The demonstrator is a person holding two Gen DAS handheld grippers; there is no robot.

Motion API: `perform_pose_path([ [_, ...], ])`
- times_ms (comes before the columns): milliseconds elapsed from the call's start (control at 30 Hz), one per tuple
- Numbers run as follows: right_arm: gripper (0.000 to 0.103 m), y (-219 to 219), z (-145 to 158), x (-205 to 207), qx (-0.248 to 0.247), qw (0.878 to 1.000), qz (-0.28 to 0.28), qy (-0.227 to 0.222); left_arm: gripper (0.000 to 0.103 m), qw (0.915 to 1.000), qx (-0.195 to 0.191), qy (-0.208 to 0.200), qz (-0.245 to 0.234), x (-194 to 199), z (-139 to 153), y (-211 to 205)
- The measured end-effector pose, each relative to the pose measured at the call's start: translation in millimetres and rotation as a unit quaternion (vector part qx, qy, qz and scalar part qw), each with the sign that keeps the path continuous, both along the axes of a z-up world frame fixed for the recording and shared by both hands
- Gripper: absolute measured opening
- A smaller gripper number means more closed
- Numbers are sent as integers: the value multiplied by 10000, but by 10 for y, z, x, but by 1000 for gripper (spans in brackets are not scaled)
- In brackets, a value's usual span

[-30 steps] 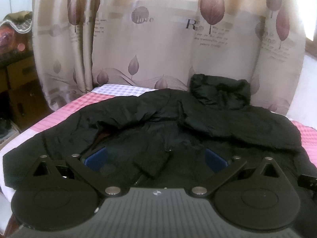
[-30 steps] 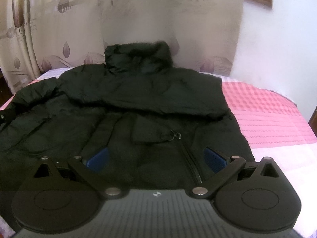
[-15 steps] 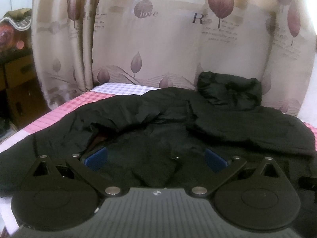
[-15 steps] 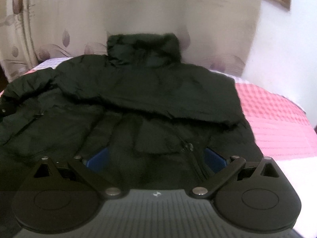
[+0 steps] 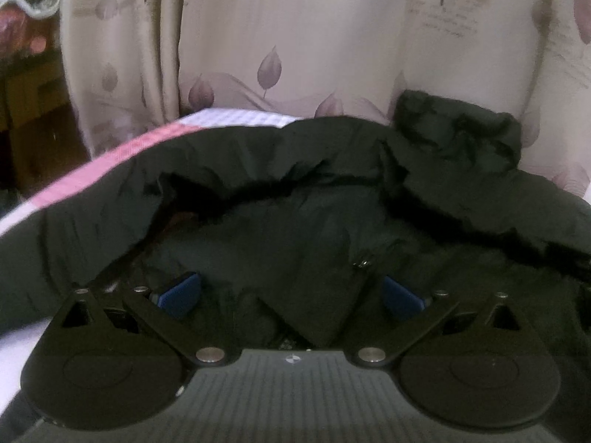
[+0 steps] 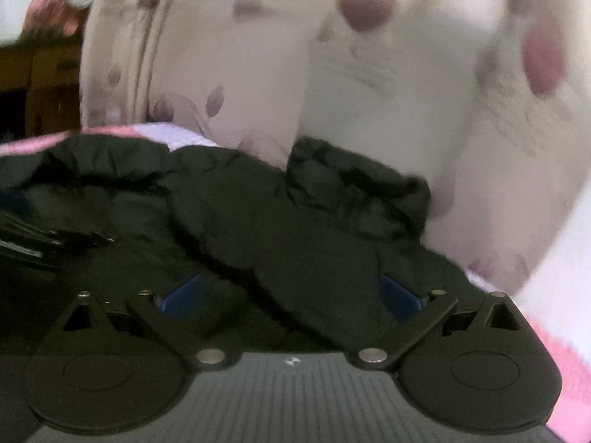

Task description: Fold large clothes

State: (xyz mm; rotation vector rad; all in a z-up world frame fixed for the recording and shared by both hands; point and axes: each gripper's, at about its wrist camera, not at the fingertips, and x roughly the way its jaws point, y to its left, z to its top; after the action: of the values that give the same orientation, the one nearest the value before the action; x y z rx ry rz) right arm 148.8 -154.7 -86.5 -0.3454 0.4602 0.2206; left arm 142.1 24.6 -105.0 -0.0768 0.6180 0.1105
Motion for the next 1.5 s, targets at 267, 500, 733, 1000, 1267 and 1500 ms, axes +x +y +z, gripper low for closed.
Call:
perform_pose_path([
  [267, 103, 432, -253, 571, -658, 9974, 254, 135, 103, 10000, -19, 46, 42, 16, -69, 7],
  [500, 44, 725, -501, 889, -1136, 9923, 392, 305, 103, 10000, -44, 70, 42, 33, -95, 8],
  [733, 11, 240, -173, 980, -701, 9973, -238, 28, 103, 9999, -50, 75, 45, 39, -110, 5],
  [1000, 11, -1712, 544, 520, 186, 9698, -2343, -652, 103, 10000, -9, 77, 53, 45, -120, -11],
  [1267, 11, -3631, 329, -363, 1184, 8850, -4492, -313, 103, 9999, 96, 101, 72, 56, -128, -35],
  [1500, 14, -4288, -468, -912, 2452, 8222, -5124, 371, 103, 9997, 209, 135, 81, 67, -135, -65],
])
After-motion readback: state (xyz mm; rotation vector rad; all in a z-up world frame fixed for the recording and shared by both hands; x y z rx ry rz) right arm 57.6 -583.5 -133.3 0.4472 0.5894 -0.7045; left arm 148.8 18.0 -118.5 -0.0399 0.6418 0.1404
